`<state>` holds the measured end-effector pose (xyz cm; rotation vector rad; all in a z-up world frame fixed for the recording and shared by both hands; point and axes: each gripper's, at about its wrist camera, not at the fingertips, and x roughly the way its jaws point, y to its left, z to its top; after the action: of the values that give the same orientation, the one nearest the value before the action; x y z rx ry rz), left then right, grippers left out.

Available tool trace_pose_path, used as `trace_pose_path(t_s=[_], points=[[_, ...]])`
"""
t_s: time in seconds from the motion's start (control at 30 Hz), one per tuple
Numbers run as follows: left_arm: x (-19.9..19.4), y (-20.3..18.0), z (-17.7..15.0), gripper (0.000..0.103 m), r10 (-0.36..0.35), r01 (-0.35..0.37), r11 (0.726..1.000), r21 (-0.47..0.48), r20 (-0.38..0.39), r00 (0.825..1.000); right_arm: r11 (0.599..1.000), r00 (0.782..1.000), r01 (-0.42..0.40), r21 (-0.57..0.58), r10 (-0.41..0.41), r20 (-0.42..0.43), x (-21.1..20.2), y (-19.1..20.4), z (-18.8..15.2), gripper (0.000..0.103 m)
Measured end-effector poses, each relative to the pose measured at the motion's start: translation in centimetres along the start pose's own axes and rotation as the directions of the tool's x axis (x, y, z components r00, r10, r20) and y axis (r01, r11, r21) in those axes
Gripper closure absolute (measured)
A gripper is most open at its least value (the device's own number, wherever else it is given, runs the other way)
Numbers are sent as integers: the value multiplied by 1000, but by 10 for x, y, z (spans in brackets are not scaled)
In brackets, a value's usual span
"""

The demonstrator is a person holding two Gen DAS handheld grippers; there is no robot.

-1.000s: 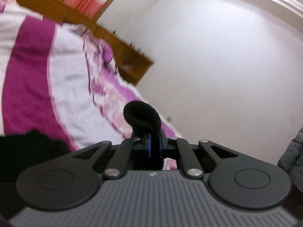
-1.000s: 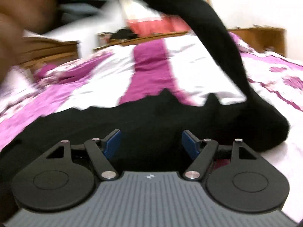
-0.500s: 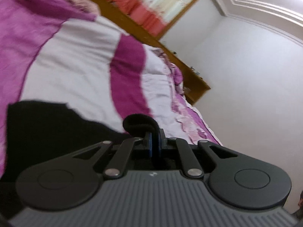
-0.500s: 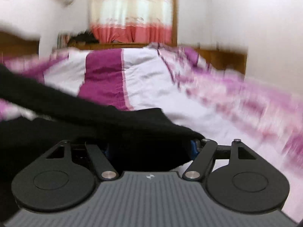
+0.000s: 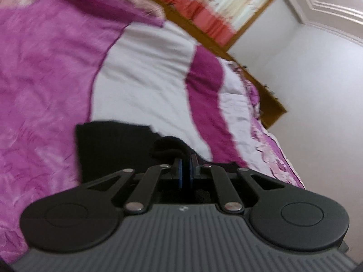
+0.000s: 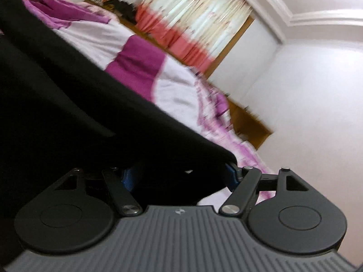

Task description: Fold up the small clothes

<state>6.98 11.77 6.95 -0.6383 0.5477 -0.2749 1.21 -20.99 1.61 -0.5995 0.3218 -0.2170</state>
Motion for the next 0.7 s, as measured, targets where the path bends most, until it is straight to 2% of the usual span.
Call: trace_pose_path(t_s=[0.1,0.17,0.23,0.33,0.4,0.5,0.53,0.6,0.63,0.7], points=[[6,21,-1,95,26,-28,997,-77,-26,999,993,995,-97,70,98,-8,-8,-4,2,26],[8,29,0,95,42,-47,994,-97,-51,998,968,979,-196,159,201,-18,-13,-14,6,26],[5,31,-1,95,50,-55,995,-87,-57,997,921,956,-265,286,289,-47,-14,-26,9,25],[3,31,-1,95,68,-72,995,-71,-61,996,850,933,-263,456,344,-105,-16,-40,7,25],[1,32,-1,95,83,-88,993,-73,-68,994,800,910,-262,540,391,-138,-12,-50,2,25],[-3,33,-1,95,72,-79,992,-97,-70,995,720,877,-276,636,460,-140,-9,-59,-4,25],[-4,34,0,95,63,-70,992,-104,-71,995,680,866,-263,684,479,-142,-10,-60,-8,25],[-4,34,1,95,80,-86,993,-87,-72,994,624,850,-232,746,503,-156,-8,-60,-16,25],[-2,35,1,95,99,-104,992,-71,-75,992,619,852,-231,751,501,-151,-12,-58,-17,25],[3,36,-2,95,130,-137,989,-59,-99,986,648,873,-240,723,469,-131,-20,-51,-11,25]])
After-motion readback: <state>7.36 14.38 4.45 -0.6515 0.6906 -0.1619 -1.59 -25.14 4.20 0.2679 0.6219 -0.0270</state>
